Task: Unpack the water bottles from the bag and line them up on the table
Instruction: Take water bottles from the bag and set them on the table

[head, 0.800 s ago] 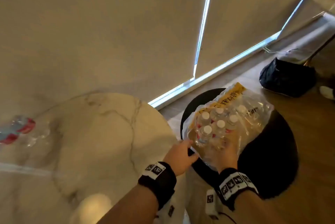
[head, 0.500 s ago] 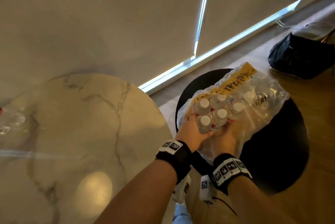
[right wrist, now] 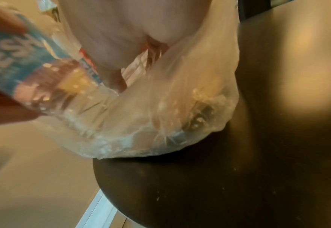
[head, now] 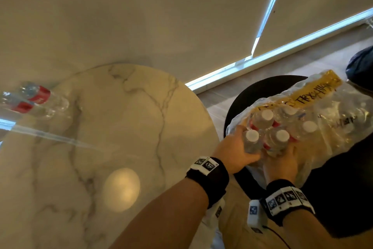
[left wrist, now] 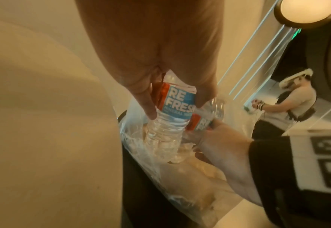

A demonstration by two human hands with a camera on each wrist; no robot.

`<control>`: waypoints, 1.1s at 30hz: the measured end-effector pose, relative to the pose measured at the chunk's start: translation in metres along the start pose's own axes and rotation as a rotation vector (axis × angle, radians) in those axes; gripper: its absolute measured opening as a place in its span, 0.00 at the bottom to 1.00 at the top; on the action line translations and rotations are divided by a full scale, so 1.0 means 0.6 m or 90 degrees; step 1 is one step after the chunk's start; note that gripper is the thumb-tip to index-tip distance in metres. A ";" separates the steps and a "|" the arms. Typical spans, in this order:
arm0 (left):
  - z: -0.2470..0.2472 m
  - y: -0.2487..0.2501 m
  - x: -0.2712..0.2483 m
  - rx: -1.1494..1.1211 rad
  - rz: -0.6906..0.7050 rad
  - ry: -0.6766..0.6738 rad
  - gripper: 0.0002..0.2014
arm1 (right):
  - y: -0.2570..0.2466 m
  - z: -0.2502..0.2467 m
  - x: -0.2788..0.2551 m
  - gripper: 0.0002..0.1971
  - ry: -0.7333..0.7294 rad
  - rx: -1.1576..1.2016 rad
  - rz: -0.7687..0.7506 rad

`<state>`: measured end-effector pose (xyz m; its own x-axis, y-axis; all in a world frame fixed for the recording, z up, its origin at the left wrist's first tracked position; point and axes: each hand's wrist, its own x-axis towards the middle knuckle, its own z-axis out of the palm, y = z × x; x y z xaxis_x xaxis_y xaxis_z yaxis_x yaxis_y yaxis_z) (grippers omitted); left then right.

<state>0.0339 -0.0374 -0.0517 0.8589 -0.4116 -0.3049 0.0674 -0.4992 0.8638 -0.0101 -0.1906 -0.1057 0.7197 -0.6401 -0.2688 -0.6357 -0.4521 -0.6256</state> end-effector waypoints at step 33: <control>-0.512 -0.318 -0.506 0.061 -0.313 0.264 0.40 | -0.357 0.312 -0.508 0.43 -0.448 0.003 -0.339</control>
<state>-0.0836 0.4171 -0.0006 0.8656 0.2015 -0.4584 0.4733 -0.6283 0.6175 -0.0410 0.2179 -0.0269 0.9257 0.1871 -0.3288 -0.1671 -0.5774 -0.7991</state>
